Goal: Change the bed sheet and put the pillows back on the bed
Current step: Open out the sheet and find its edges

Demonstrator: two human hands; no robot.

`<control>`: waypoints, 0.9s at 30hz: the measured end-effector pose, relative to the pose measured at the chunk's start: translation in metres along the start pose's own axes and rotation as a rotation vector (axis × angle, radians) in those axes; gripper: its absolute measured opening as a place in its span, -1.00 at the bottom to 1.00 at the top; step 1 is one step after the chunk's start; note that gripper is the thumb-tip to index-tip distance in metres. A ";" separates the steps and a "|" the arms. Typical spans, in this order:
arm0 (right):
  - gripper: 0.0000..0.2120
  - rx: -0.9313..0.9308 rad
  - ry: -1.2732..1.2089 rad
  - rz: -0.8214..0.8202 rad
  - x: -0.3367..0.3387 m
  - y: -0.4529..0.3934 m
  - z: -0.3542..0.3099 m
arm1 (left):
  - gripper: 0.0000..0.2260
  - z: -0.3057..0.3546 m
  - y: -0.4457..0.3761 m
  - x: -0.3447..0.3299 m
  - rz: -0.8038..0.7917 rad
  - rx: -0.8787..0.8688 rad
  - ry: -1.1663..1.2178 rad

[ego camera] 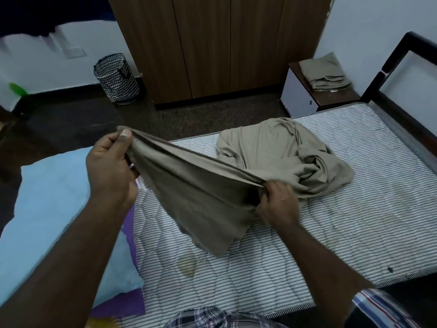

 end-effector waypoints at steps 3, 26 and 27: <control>-0.77 0.149 0.098 0.019 0.063 -0.037 0.000 | -0.83 -0.025 -0.031 0.025 0.005 0.130 -0.135; -0.73 0.143 -0.132 -0.012 0.118 -0.034 -0.007 | -0.78 -0.027 -0.067 0.026 -0.054 -0.115 -0.179; -0.74 0.144 -0.179 0.052 0.129 -0.041 -0.011 | -0.78 -0.024 -0.066 0.027 -0.030 -0.134 -0.192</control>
Point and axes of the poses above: each hand's wrist, its own y-axis away from the middle knuckle, its own x-axis out of the back of the hand, z = x × y, the point moved 6 cm from there along -y, towards the middle knuckle, and after that the axes turned 5 degrees about y, right-handed, at the moved point
